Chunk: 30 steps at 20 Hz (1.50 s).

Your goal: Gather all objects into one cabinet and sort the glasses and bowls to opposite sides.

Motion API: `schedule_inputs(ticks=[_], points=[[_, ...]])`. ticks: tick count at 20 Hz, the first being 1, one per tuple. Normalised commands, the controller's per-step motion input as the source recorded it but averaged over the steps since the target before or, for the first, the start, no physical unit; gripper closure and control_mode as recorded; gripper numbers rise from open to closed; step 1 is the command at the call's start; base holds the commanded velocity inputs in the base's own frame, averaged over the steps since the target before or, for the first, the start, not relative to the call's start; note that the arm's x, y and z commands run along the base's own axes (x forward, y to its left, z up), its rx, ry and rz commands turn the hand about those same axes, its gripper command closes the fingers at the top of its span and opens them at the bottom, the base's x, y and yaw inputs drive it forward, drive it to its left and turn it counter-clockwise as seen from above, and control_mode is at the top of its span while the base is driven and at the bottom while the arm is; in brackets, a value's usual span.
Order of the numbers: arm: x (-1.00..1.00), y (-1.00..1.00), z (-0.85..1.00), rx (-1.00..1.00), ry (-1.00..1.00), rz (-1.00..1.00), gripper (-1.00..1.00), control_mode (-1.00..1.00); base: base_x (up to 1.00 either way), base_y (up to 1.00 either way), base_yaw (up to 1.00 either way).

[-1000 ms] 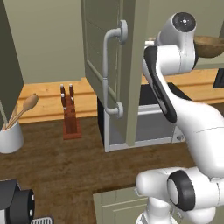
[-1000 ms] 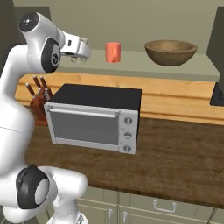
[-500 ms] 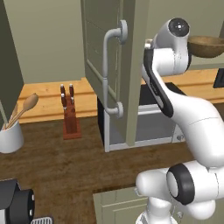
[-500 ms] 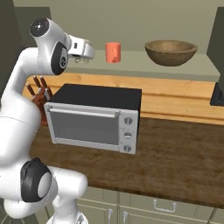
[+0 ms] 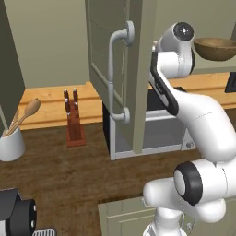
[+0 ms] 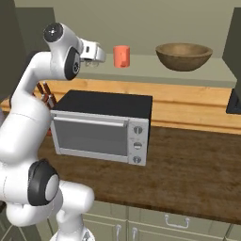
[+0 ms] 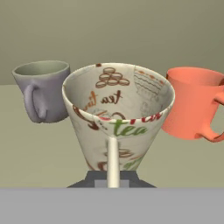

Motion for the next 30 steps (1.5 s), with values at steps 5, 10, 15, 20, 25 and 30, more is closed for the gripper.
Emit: schedule_inputs(ticks=[5,10,15,20,25,30], points=[[0.04,0.0,0.04,0.0,0.02,0.0,1.0,-1.0,0.0,0.0,0.0],[0.0,0.0,0.0,0.0,0.0,0.0,1.0,-1.0,0.0,0.0,0.0],[0.12,0.0,0.0,0.0,0.04,0.0,1.0,-1.0,0.0,0.0,0.0],[0.43,0.0,0.0,0.0,0.05,0.0,1.0,-1.0,0.0,0.0,0.0],[0.43,0.0,-0.01,0.0,0.03,0.0,1.0,-1.0,0.0,0.0,0.0],[0.18,0.0,0.0,0.0,0.11,0.0,1.0,-1.0,0.0,0.0,0.0]])
